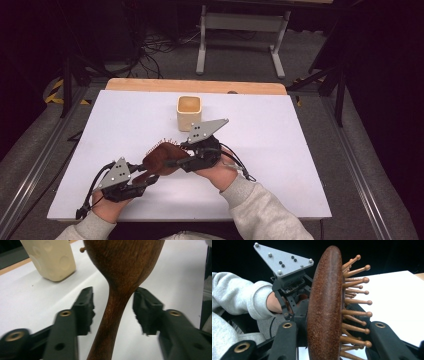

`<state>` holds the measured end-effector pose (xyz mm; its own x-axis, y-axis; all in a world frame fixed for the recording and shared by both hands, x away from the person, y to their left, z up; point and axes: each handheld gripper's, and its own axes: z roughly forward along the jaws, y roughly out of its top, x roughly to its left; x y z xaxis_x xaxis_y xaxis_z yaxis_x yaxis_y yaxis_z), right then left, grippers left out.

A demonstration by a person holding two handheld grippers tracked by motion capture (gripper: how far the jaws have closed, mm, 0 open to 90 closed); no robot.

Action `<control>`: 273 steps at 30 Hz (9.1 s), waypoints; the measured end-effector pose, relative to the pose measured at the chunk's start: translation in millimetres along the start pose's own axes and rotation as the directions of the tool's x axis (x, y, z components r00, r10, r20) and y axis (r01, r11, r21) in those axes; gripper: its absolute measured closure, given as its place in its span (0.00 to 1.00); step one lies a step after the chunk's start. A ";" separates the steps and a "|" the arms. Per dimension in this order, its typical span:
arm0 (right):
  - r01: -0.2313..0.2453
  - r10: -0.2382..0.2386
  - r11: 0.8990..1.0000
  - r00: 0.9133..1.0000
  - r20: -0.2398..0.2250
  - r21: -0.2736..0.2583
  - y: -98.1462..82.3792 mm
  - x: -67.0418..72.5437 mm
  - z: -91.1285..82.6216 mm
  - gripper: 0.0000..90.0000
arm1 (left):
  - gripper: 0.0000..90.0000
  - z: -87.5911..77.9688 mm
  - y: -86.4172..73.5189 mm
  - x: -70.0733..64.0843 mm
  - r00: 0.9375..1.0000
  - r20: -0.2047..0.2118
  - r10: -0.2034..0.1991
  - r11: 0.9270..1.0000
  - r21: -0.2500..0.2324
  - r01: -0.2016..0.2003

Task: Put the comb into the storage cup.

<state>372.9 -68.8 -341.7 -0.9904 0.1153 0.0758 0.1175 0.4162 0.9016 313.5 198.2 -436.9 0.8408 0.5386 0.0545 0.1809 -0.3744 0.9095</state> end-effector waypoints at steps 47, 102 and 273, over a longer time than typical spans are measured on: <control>0.083 -0.074 0.996 0.964 0.256 -0.023 71.4 -28.1 -78.5 0.65 | 0.00 -28.0 -20.8 28.1 0.986 -0.153 -0.071 0.992 -0.118 0.053; -0.025 0.014 1.000 0.852 0.523 0.014 73.8 -101.1 -109.1 0.64 | 0.00 -32.5 -23.0 31.6 0.980 -0.183 -0.077 0.989 -0.136 0.053; -0.173 0.209 0.978 0.867 0.453 -0.119 -192.0 -4.4 -141.4 0.00 | 0.00 -44.2 -29.2 47.5 0.990 -0.096 -0.107 0.986 -0.137 0.093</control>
<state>344.5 -276.7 -455.0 -0.8012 0.5953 0.0612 0.2780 0.2798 0.9189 325.6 268.1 -442.7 0.7636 0.6457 -0.0036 0.1870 -0.2158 0.9584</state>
